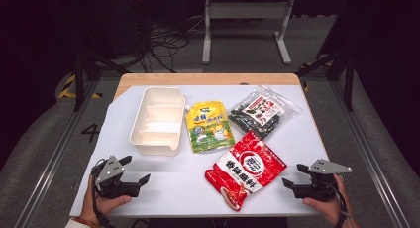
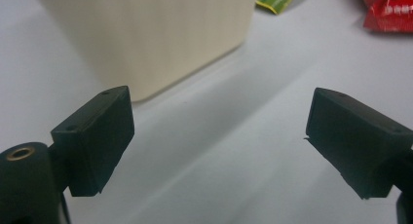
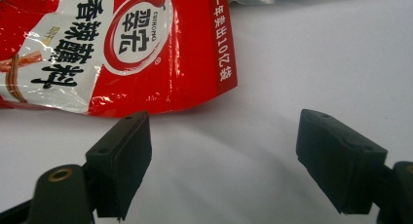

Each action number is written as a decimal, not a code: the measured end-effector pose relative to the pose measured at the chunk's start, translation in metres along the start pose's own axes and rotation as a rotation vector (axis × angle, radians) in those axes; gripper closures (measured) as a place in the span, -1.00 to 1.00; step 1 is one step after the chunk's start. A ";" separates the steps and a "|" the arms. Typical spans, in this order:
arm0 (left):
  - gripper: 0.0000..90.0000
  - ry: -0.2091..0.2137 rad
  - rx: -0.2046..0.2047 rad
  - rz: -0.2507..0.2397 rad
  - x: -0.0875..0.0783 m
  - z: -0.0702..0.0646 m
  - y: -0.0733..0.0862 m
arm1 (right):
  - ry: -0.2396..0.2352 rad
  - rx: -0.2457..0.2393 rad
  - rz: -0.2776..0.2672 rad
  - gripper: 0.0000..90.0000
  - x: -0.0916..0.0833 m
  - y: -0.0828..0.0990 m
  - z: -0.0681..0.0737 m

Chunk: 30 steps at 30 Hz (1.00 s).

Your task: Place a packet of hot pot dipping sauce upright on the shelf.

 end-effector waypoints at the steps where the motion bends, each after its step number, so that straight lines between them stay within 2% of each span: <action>1: -0.75 0.008 0.007 0.003 0.001 -0.001 0.000 | -0.005 0.000 0.002 -0.54 0.000 0.000 0.000; 7: -0.73 0.037 0.020 -0.007 0.002 -0.006 -0.002 | -0.027 0.019 0.017 -0.54 0.004 0.001 0.002; 14: -0.70 0.044 0.039 -0.003 0.000 -0.011 -0.002 | -0.061 0.002 0.055 -0.61 0.014 -0.002 0.013; 20: -0.69 0.054 0.059 0.017 0.005 -0.015 -0.003 | -0.085 0.007 0.056 -0.58 0.018 -0.006 0.019; 24: -0.69 0.062 0.069 0.032 0.009 -0.019 -0.004 | -0.121 0.037 0.048 -0.59 0.023 -0.012 0.022; 30: -0.69 0.072 0.084 0.044 0.012 -0.024 -0.006 | -0.150 0.023 0.055 -0.57 0.031 -0.019 0.033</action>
Point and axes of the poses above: each handheld gripper's, and its own axes: x roughly forward along the jaws, y roughly out of its underside, z roughly to its left, the point moved 6 cm from there along x, roughly forward along the jaws, and after that the axes turned 8 degrees about z, right-handed, at the moved point
